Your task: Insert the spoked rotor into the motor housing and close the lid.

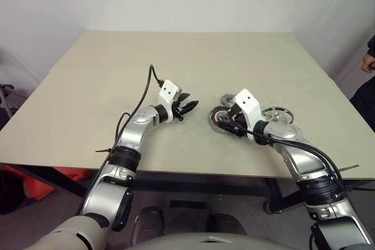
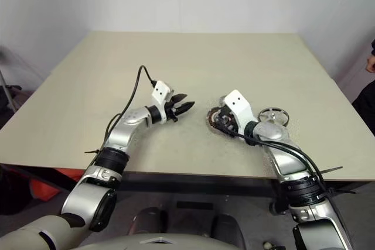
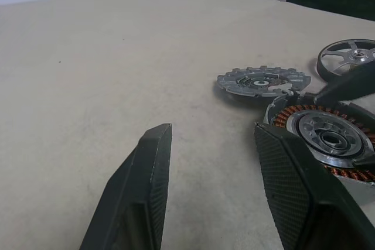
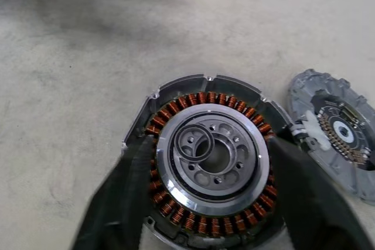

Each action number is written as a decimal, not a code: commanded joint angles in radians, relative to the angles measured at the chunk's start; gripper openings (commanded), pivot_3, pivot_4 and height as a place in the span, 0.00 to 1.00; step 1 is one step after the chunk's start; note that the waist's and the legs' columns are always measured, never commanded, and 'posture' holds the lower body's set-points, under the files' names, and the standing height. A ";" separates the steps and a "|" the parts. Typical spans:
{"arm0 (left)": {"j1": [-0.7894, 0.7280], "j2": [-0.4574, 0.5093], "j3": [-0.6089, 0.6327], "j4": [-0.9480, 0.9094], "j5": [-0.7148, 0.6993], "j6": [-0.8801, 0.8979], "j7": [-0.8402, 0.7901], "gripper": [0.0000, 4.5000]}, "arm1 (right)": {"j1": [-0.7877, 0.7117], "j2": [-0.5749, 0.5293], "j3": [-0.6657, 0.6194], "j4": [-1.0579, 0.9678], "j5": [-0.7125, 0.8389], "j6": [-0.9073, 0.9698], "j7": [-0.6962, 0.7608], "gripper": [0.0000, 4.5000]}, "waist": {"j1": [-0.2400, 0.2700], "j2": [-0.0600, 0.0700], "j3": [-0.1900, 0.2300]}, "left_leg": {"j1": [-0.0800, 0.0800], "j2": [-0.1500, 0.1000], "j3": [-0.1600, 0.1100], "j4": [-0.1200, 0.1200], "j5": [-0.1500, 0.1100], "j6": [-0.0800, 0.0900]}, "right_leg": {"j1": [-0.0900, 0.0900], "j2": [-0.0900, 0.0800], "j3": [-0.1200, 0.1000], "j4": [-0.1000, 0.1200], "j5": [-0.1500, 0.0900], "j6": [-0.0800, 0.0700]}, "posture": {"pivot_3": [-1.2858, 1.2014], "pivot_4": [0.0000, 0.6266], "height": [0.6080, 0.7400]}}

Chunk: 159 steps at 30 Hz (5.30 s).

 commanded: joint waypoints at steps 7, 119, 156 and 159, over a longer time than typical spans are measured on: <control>-0.012 0.009 0.002 -0.035 -0.012 -0.013 0.015 0.53 | -0.038 0.013 0.005 0.021 -0.006 -0.011 0.003 0.42 | 0.000 0.000 0.000 | 0.000 0.000 0.000 0.000 0.000 0.000 | 0.000 0.000 0.000 0.000 0.000 0.000 | 0.52 0.00 1.00; -0.014 0.013 -0.018 0.031 0.002 -0.053 0.041 0.53 | -0.044 0.098 -0.382 -0.004 0.058 0.097 -0.331 0.01 | 0.002 0.000 0.000 | 0.000 -0.001 0.001 0.000 0.001 -0.002 | 0.000 0.000 0.000 0.000 0.000 0.000 | 0.52 0.00 1.00; -0.030 0.026 -0.023 0.085 0.001 -0.084 0.015 0.53 | 0.038 0.131 -0.477 -0.184 0.106 0.196 -0.445 0.13 | -0.001 0.004 -0.002 | 0.001 -0.001 0.000 -0.001 0.003 -0.004 | 0.000 0.000 0.000 0.000 0.000 0.001 | 0.52 0.00 1.00; -0.021 0.036 -0.020 0.077 -0.002 -0.080 0.019 0.53 | 0.033 0.134 -0.459 -0.175 0.104 0.188 -0.439 0.13 | -0.001 0.004 -0.002 | 0.001 -0.001 0.000 -0.001 0.002 -0.004 | 0.000 0.000 0.000 0.000 0.000 0.001 | 0.52 0.00 1.00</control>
